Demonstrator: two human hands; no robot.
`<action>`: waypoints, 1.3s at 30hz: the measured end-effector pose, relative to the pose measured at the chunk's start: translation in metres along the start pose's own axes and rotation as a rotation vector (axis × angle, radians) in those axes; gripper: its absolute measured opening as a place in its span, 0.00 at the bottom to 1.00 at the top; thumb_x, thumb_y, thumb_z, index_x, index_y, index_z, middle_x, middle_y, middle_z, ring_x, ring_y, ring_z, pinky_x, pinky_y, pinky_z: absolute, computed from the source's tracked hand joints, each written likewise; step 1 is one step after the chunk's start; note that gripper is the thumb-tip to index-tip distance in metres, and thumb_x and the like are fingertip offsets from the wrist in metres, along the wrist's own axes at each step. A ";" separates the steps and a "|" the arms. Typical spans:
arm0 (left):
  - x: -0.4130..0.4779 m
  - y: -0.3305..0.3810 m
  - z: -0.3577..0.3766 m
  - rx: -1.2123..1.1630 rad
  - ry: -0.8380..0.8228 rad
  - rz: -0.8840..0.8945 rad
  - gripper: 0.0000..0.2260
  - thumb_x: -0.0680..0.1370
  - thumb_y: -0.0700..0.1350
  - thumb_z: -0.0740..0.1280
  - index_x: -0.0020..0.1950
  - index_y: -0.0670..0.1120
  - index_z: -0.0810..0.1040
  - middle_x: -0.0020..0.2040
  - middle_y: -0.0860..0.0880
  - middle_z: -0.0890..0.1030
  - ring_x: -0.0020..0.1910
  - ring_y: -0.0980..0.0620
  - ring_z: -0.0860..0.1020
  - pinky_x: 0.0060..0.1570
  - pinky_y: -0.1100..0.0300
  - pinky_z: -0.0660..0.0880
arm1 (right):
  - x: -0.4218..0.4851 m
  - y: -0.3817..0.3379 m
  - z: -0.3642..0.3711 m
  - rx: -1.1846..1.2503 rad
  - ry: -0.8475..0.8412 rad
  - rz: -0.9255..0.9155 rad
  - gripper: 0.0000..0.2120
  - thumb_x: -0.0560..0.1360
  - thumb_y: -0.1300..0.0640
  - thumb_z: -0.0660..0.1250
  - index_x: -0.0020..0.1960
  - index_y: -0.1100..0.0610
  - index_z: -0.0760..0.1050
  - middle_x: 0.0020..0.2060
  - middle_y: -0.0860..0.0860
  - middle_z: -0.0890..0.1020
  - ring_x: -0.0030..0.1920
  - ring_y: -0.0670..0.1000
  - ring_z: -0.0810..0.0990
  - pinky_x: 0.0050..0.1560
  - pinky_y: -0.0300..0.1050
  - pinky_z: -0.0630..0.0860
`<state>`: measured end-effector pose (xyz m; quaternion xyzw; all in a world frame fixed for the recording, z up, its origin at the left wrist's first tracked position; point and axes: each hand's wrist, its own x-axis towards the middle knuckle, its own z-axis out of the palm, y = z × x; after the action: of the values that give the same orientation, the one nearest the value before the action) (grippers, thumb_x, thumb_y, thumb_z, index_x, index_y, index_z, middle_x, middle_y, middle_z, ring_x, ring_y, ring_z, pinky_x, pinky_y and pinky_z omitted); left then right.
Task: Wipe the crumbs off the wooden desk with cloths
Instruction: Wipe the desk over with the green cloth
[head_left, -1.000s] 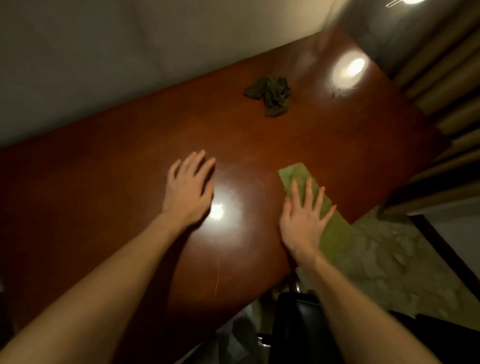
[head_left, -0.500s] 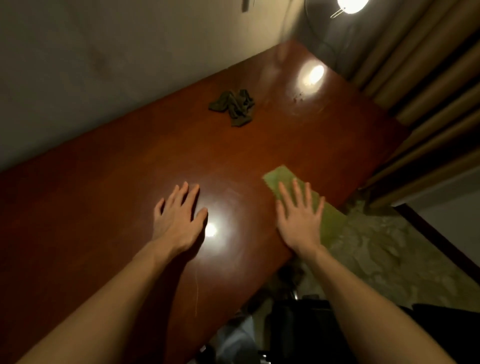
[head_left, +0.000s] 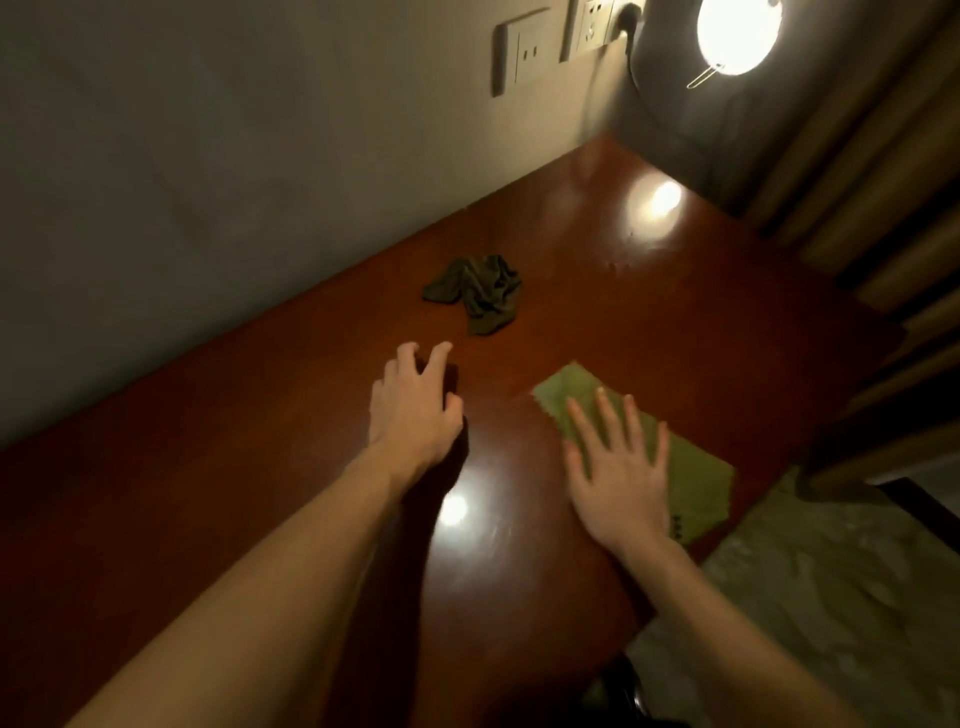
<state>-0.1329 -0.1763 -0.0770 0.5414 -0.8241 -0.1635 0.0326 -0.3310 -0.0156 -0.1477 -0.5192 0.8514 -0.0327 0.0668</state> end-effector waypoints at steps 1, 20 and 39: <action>0.015 0.006 -0.003 0.012 -0.002 0.008 0.28 0.82 0.51 0.64 0.81 0.56 0.60 0.81 0.41 0.57 0.77 0.38 0.64 0.73 0.42 0.65 | 0.021 0.011 -0.003 0.004 -0.007 0.059 0.30 0.82 0.37 0.41 0.84 0.37 0.47 0.84 0.46 0.48 0.84 0.54 0.43 0.81 0.68 0.44; 0.158 -0.033 -0.007 0.197 0.126 0.008 0.20 0.79 0.56 0.66 0.68 0.50 0.70 0.63 0.44 0.72 0.58 0.39 0.75 0.46 0.47 0.74 | 0.266 -0.060 -0.023 0.018 -0.049 -0.125 0.30 0.83 0.39 0.43 0.84 0.41 0.50 0.85 0.47 0.49 0.84 0.54 0.43 0.80 0.69 0.40; 0.047 -0.168 -0.033 0.063 0.435 -0.301 0.16 0.71 0.42 0.65 0.58 0.47 0.79 0.71 0.44 0.76 0.72 0.42 0.72 0.73 0.41 0.64 | 0.267 -0.175 -0.004 0.047 -0.067 -0.372 0.28 0.82 0.38 0.46 0.82 0.40 0.59 0.84 0.48 0.58 0.84 0.57 0.50 0.78 0.75 0.46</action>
<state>0.0035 -0.2873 -0.1027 0.6812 -0.7125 -0.0206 0.1673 -0.2983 -0.3329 -0.1434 -0.6668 0.7370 -0.0470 0.0998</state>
